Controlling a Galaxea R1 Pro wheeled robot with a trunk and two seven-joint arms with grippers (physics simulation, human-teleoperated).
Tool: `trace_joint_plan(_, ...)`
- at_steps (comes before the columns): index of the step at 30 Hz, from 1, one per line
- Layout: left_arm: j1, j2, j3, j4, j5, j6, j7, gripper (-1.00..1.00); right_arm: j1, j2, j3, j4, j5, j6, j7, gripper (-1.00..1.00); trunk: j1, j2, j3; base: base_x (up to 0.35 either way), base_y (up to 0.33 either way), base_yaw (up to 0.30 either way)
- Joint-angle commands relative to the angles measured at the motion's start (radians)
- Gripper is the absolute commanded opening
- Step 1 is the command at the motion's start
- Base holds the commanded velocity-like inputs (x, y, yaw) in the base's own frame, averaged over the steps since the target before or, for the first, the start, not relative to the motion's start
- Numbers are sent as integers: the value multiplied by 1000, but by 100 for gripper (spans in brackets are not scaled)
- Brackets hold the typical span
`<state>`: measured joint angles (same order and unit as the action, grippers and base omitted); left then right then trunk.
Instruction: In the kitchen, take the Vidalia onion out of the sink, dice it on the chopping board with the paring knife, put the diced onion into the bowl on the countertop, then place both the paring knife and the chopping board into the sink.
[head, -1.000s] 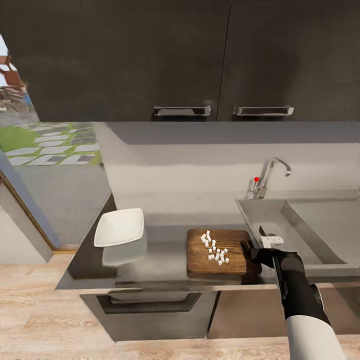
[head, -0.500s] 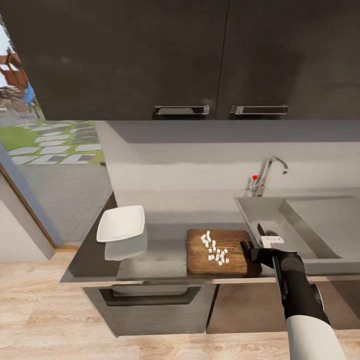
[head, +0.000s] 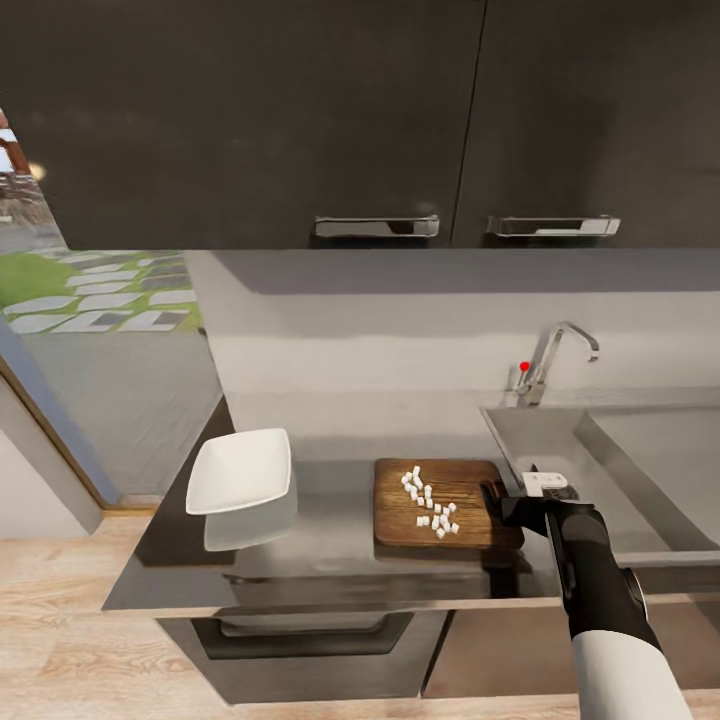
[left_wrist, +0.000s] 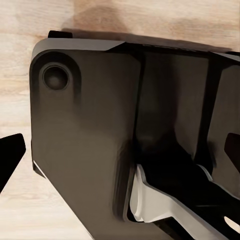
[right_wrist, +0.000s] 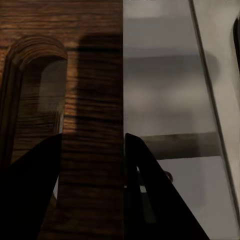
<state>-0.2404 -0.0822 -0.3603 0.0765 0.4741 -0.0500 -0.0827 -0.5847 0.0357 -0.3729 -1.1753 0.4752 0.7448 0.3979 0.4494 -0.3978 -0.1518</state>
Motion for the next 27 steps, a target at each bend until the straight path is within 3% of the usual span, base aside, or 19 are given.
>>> trace_joint_plan(1,-2,-1,-8,5,11,-5,-6,100,-1,1,-3,-1,10,2,10,-100,1,-2,-2,4,3,0)
trace_joint_plan(27,-2,-1,-8,5,11,-5,-6,100,-1,1,-3,-1,10,1,10,-100,1,-2,37,0,0,0)
